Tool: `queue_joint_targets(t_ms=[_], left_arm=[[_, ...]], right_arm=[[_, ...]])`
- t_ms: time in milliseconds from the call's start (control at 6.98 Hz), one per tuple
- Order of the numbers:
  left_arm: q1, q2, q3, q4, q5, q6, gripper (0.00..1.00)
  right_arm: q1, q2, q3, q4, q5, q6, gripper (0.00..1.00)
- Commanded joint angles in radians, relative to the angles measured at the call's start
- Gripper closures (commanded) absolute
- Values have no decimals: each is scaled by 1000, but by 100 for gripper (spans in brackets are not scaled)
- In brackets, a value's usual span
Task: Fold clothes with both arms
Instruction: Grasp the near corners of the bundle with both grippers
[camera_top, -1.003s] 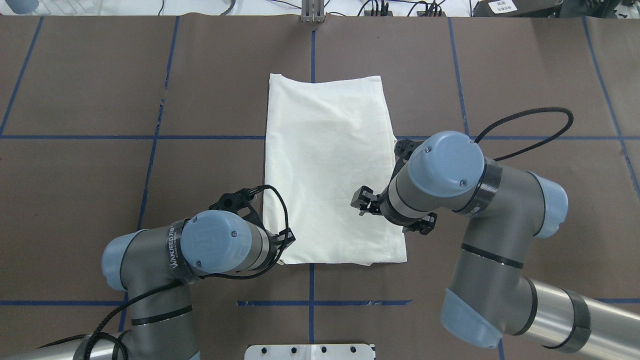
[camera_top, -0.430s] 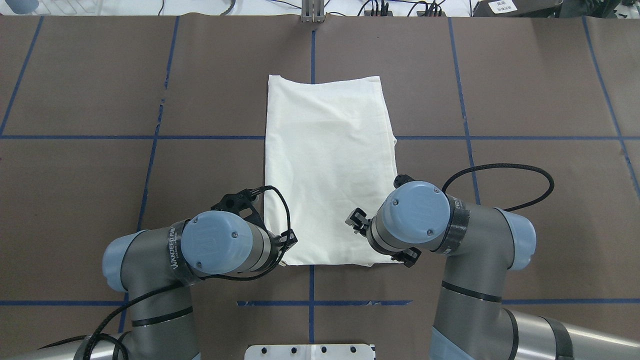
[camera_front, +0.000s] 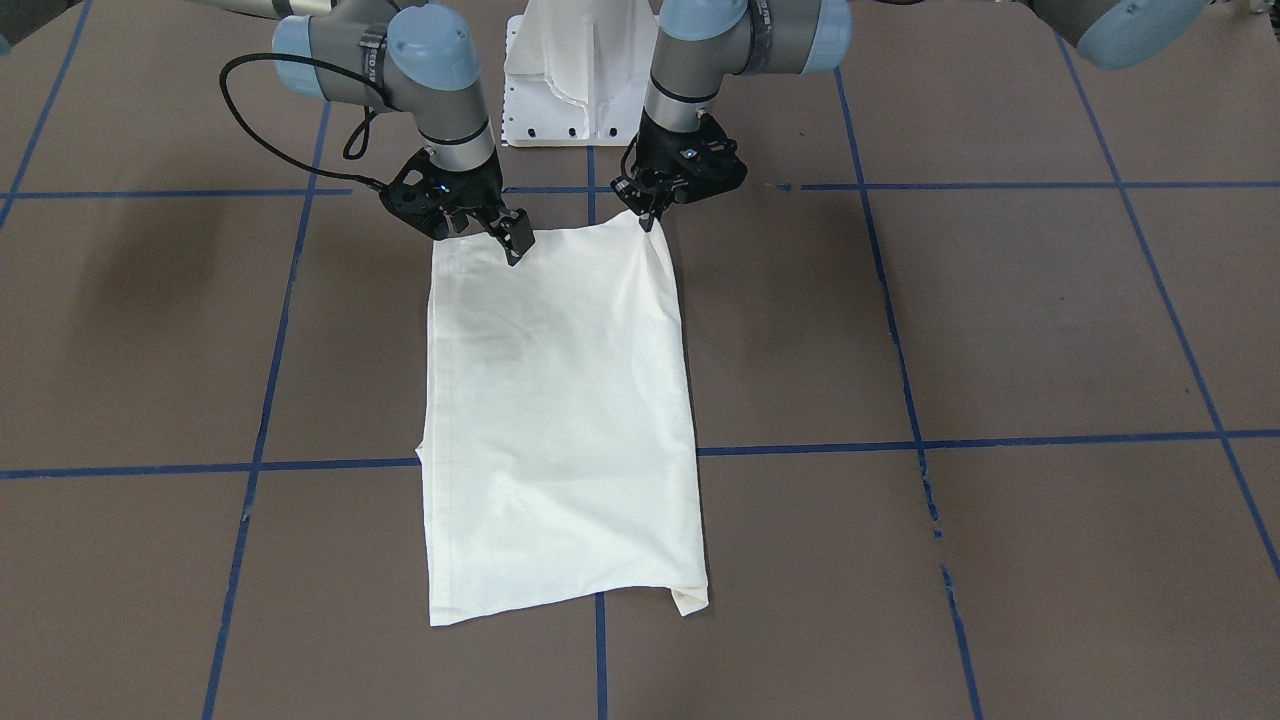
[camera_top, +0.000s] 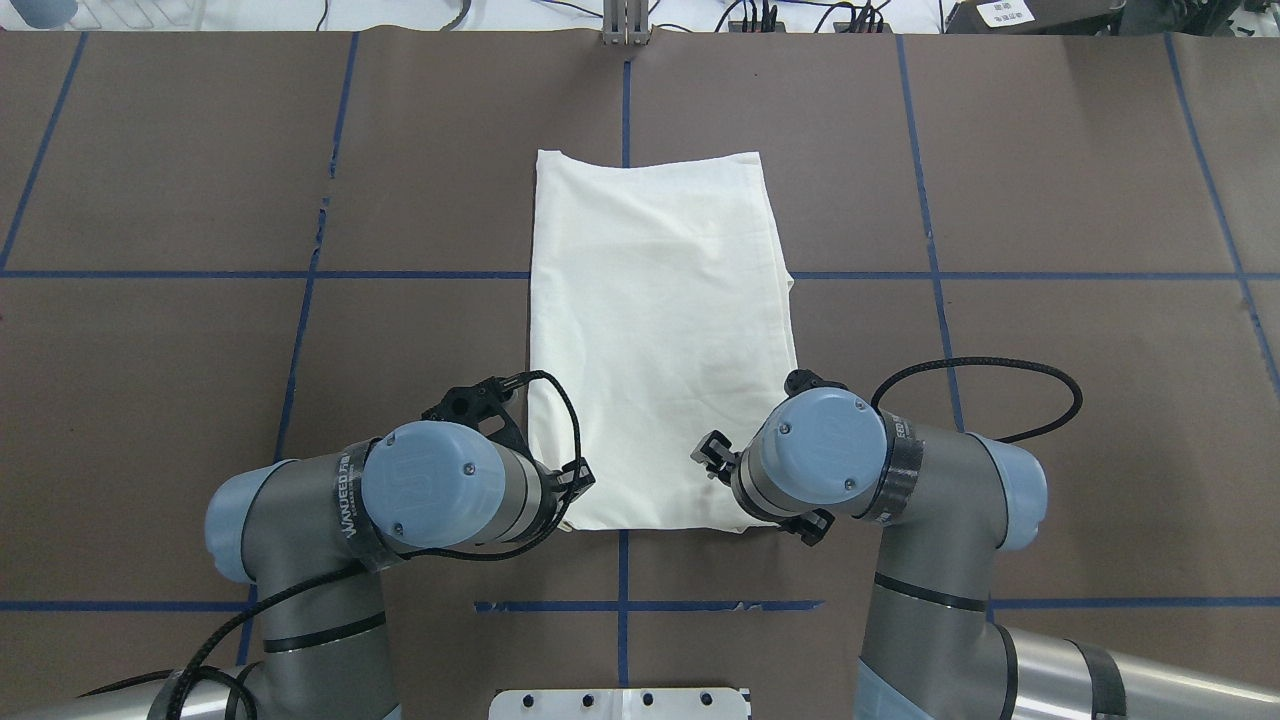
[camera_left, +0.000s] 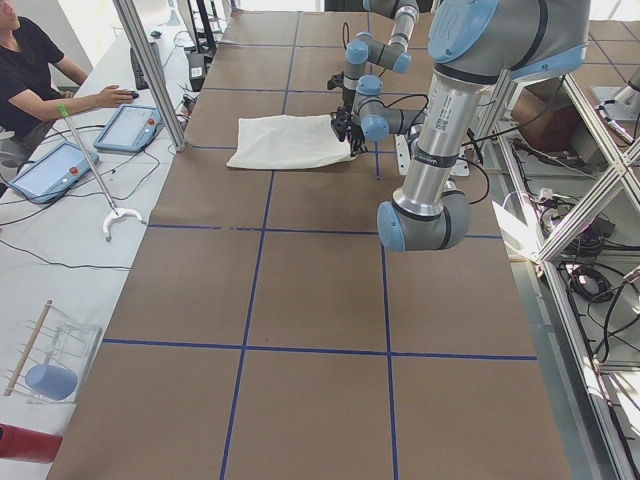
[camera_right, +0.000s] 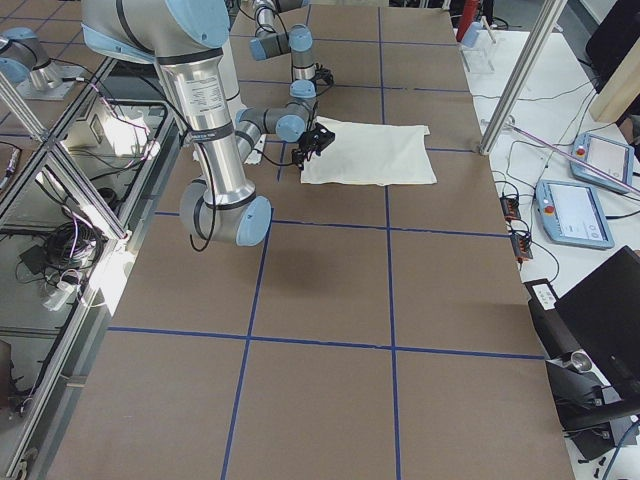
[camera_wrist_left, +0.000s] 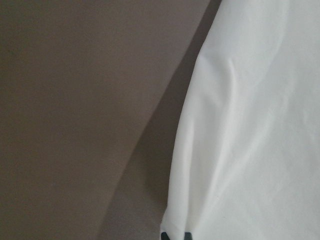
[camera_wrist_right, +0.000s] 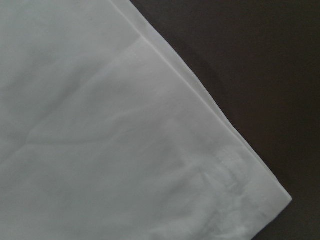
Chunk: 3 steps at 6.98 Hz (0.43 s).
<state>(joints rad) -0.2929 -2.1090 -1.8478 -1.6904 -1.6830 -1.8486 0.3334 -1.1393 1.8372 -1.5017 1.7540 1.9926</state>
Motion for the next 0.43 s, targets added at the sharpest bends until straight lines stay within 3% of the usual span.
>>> queue_joint_targets(t_ms=[0,286], left_arm=[[0,-2,-1,0,-1,0,100],[0,0,1,0,-1,0,100]], right_arm=[[-20,-19,-3,-5,-2,3,0],[-31,-43,-1,-5,-4,2,0]])
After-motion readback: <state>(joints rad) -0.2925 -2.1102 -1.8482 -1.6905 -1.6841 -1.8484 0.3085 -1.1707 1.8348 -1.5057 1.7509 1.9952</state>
